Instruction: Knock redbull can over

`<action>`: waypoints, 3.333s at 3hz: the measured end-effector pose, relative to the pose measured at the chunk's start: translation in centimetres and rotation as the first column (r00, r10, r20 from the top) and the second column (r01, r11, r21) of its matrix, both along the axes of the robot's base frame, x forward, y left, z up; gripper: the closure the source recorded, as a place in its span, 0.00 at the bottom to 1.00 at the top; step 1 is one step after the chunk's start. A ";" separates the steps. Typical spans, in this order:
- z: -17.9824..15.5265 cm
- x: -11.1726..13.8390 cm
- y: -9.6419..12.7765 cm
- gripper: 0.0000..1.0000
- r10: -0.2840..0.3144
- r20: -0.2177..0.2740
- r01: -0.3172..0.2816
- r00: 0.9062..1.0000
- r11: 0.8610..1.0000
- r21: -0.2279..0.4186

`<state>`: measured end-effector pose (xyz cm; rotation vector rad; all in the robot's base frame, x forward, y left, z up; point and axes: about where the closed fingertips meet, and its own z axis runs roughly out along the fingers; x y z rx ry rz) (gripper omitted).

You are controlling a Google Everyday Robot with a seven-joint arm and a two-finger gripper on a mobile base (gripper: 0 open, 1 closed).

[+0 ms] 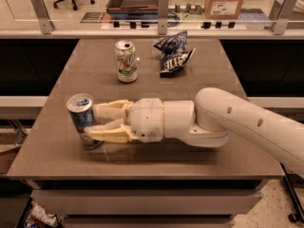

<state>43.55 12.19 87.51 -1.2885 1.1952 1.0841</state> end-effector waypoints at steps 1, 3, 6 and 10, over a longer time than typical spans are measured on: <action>0.8 1.0 -1.5 1.00 -0.017 0.000 0.017 1.000 0.999 -0.029; 4.1 3.8 -5.0 1.00 -0.065 0.010 0.066 0.998 0.985 -0.162; 3.4 5.1 -6.6 1.00 -0.207 -0.016 0.166 0.978 0.828 -0.536; -2.8 2.5 -2.1 0.81 -0.209 -0.013 0.083 0.978 0.443 -0.893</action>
Offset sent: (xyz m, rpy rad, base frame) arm 0.0490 -0.0672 0.0435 -0.1521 0.0007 -0.0825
